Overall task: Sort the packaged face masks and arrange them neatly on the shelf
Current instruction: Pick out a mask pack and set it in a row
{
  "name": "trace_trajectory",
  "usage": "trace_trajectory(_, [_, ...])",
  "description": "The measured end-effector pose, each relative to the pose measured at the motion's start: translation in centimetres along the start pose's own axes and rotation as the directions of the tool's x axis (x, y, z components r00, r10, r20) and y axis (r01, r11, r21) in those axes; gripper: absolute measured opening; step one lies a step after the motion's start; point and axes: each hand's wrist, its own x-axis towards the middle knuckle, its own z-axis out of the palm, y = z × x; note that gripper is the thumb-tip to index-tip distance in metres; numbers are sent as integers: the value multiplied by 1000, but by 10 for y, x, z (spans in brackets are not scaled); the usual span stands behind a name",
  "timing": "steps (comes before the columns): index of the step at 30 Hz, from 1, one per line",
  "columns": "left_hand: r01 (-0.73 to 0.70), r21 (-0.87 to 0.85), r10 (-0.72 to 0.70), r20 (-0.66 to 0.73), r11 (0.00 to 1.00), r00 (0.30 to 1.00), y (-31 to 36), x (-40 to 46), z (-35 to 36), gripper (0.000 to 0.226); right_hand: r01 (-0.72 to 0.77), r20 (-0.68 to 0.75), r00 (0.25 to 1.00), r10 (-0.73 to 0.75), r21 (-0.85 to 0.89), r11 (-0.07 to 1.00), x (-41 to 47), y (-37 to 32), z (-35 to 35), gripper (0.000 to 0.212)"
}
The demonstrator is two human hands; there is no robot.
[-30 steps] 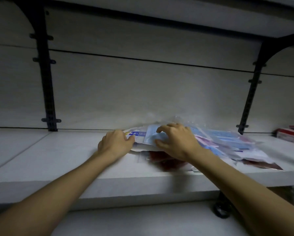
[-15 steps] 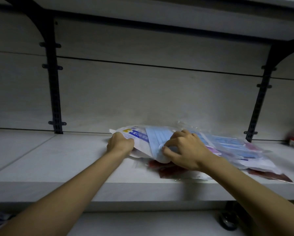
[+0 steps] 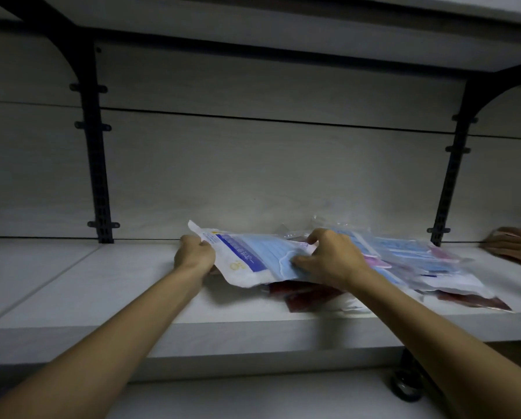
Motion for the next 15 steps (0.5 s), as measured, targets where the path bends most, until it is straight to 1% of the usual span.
trace_trajectory(2, [51,-101,-46,45,994,998,3,-5,-5,22,-64,41,997,61,81,995,6,-1,1,54])
trace_trajectory(4, [96,-157,-75,139,983,988,7,-13,-11,16,-125,129,986,107,137,983,13,-3,0,50])
trace_trajectory(6, [103,-145,-69,223,984,972,8,-18,-16,15,-180,208,968,140,191,965,18,-7,-2,48])
trace_trajectory(8, [83,-108,-53,261,991,964,8,-19,-20,17,-225,256,953,165,227,948,21,-9,-2,54])
trace_trajectory(11, [92,-119,-52,302,989,952,9,-17,-25,10,-278,302,934,192,277,920,21,-13,0,62])
trace_trajectory(13, [94,-132,-46,331,987,942,10,-18,-27,6,-296,300,932,205,300,907,18,-17,2,57])
trace_trajectory(15, [91,-148,-34,352,985,935,11,-19,-30,11,-303,267,936,228,288,908,14,-23,-1,52])
